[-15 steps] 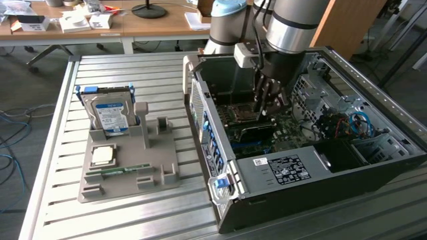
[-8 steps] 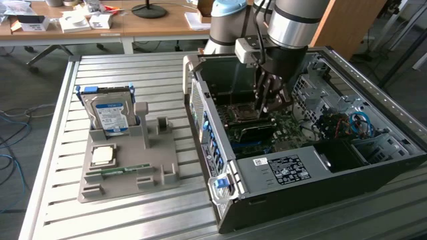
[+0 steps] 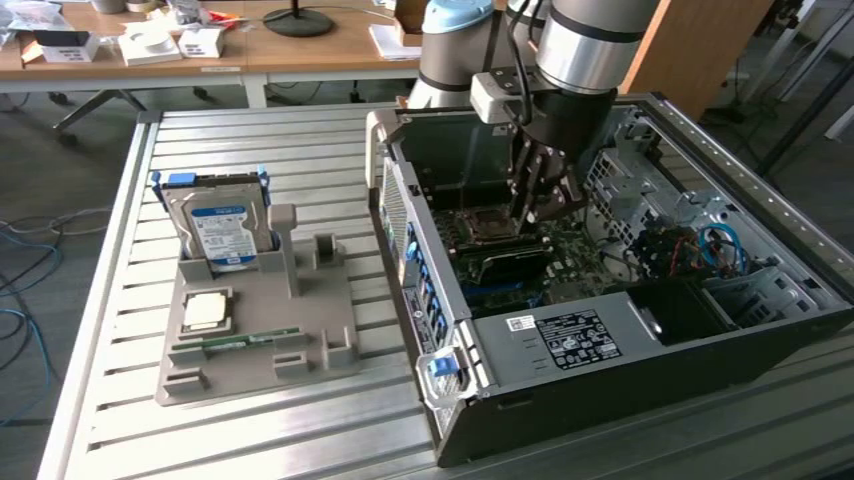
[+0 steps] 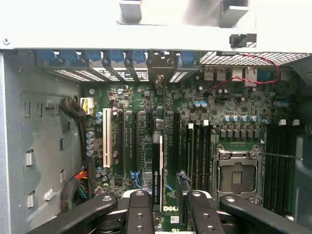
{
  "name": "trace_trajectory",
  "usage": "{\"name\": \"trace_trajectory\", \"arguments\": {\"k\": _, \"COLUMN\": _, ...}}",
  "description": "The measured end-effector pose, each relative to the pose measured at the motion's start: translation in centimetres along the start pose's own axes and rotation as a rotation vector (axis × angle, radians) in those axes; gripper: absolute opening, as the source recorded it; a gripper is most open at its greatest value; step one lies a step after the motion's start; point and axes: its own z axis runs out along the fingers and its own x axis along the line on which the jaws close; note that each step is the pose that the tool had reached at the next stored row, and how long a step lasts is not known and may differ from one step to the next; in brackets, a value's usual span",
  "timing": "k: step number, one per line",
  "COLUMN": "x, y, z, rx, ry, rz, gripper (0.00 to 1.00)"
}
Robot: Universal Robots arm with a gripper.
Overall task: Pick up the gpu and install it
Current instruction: 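Insert the gpu into the slot, then press down on the gpu until it lock into place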
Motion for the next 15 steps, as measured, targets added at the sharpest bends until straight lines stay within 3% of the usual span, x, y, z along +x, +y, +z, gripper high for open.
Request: {"name": "trace_trajectory", "arguments": {"k": 15, "x": 0.0, "y": 0.0, "z": -0.36, "rx": -0.0001, "ry": 0.0001, "rz": 0.0, "gripper": 0.33}}
